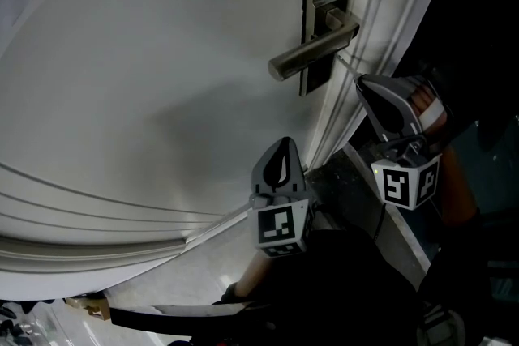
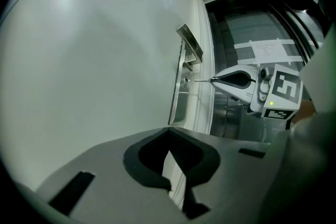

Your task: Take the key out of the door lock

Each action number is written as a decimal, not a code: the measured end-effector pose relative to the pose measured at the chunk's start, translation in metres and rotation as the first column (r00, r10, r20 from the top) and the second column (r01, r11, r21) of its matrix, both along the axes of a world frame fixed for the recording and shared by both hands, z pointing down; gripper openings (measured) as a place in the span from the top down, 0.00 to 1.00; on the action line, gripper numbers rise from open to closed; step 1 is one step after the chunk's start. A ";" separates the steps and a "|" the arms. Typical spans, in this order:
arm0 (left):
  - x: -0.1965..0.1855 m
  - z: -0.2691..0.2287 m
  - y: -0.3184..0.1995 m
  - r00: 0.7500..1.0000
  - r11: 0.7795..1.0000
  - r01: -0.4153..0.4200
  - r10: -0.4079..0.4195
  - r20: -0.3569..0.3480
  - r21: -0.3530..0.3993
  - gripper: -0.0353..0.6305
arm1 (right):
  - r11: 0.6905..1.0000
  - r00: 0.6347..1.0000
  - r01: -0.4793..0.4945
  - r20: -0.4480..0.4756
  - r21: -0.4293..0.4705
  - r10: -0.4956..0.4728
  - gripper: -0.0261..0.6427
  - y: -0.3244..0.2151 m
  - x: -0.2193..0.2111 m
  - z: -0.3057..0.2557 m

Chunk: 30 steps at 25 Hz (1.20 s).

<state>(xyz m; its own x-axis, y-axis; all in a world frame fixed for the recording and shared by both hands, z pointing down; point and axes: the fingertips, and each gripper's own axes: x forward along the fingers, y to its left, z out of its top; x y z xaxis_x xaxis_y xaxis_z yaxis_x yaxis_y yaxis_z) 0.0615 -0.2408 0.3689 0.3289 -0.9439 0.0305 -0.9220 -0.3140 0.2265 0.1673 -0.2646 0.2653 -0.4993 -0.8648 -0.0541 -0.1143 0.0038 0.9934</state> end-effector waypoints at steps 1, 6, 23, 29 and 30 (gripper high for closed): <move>0.001 0.001 0.001 1.000 1.000 -0.003 0.003 0.012 -0.003 0.95 | 1.000 1.000 -0.003 0.004 -0.002 0.003 0.94 0.001 0.001 0.000; 0.004 0.003 0.003 0.999 1.000 -0.013 0.014 0.034 -0.008 0.95 | 1.000 1.000 -0.012 0.019 -0.010 0.012 0.94 0.006 0.006 0.003; 0.028 0.003 -0.008 0.996 0.996 -0.085 0.086 0.038 -0.010 0.95 | 0.974 0.807 -0.071 0.561 -0.214 0.182 0.94 0.041 0.038 0.020; 0.045 0.005 -0.012 0.990 0.991 -0.133 0.134 0.040 -0.016 0.95 | 0.943 0.675 -0.079 0.679 -0.323 0.289 0.94 0.050 0.061 0.040; 0.048 0.006 -0.012 0.989 0.989 -0.144 0.144 0.043 -0.018 0.95 | 0.938 0.655 -0.078 0.692 -0.337 0.303 0.94 0.051 0.064 0.043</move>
<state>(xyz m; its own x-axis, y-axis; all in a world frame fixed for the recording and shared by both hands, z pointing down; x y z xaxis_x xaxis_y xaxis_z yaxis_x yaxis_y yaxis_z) 0.1098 -0.2532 0.3748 0.4596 -0.8860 0.0611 -0.8765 -0.4413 0.1924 0.2316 -0.2138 0.3083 -0.2189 -0.9717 -0.0888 -0.8217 0.1345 0.5537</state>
